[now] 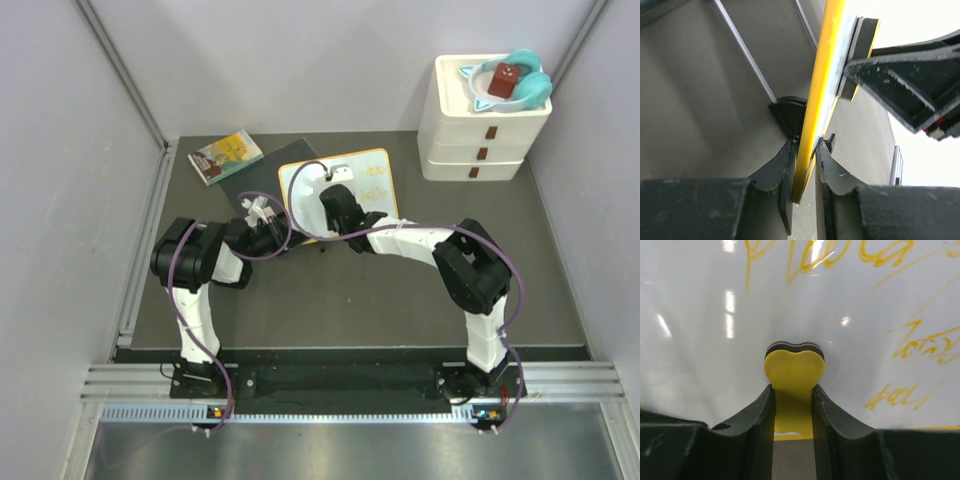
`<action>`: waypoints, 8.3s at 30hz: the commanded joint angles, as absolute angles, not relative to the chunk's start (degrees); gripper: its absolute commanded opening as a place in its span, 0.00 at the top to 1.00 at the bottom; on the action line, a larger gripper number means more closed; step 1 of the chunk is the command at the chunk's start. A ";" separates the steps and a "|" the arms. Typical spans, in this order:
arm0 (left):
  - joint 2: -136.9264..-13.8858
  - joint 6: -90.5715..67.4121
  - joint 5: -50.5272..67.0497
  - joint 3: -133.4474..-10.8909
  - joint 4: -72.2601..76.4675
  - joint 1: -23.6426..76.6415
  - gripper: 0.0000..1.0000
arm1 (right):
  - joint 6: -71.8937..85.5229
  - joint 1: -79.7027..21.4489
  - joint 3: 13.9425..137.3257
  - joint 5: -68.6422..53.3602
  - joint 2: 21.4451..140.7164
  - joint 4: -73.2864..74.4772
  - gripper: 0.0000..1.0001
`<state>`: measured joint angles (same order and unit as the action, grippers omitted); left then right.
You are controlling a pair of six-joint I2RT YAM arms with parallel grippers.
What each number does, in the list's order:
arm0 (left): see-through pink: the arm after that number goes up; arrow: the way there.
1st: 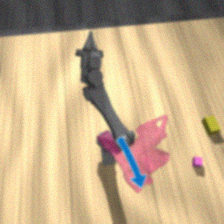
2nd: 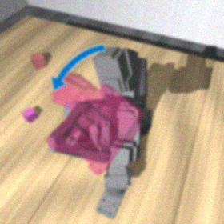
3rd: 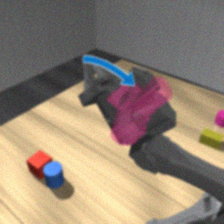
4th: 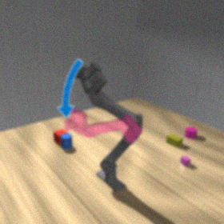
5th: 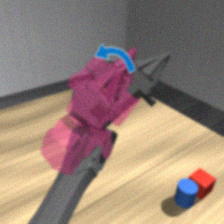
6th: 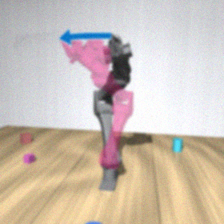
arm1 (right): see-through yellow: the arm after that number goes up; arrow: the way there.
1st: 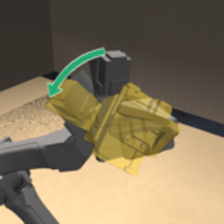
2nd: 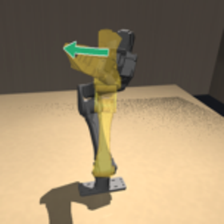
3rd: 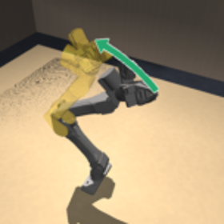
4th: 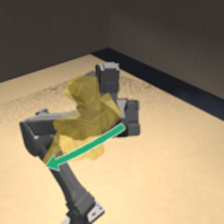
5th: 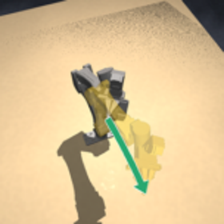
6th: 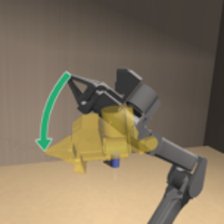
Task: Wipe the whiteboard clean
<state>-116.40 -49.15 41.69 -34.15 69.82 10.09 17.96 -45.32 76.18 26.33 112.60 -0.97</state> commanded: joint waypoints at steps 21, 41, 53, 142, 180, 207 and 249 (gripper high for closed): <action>-118.30 -45.62 33.93 -33.66 58.27 9.23 1.00 | 14.67 -50.44 72.42 21.79 116.18 -2.38 1.00; -118.48 -45.70 34.01 -33.75 58.36 9.23 1.00 | 19.69 -32.43 74.09 33.89 114.43 4.83 1.00; -118.39 -45.62 34.01 -33.57 58.45 9.23 1.00 | 22.68 -31.29 68.39 21.90 113.56 4.05 1.00; -118.56 -45.88 35.86 -33.05 61.08 9.23 1.00 | 18.63 -28.83 58.63 15.92 102.92 -21.78 1.00; -118.56 -45.88 36.12 -32.78 62.05 9.23 1.00 | 17.32 -26.28 77.97 20.30 111.27 -2.20 1.00; -118.56 -45.88 36.47 -32.70 62.40 9.23 1.00 | 19.60 -28.05 75.24 16.26 113.47 -4.57 1.00; -118.57 -45.88 37.00 -32.52 63.46 9.32 1.00 | 8.35 -38.74 93.42 7.12 122.52 1.65 1.00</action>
